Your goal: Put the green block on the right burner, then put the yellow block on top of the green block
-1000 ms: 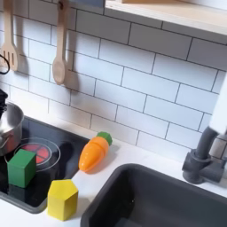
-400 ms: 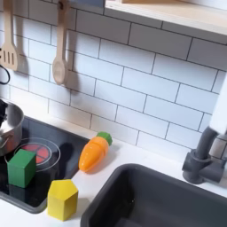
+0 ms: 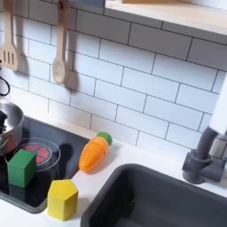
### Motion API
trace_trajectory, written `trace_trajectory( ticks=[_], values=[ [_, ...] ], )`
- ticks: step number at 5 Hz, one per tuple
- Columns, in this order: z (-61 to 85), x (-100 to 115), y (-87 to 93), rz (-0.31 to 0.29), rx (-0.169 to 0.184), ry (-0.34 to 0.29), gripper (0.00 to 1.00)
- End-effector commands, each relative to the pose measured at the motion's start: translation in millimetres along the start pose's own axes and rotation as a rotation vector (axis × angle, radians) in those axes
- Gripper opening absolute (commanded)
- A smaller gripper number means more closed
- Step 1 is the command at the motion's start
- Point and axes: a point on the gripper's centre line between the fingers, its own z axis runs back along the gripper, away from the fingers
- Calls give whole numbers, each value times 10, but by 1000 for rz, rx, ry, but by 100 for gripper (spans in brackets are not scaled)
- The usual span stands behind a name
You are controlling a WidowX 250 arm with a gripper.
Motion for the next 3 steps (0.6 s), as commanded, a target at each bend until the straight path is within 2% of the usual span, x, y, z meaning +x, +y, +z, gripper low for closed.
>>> trace_trajectory(
  ticks=[1,2,3],
  values=[
    [-34,-2,-244,-49,-8,3,100],
    [-65,37,-335,-65,-9,6,100],
    [-44,79,-340,-54,0,-5,100]
  ],
)
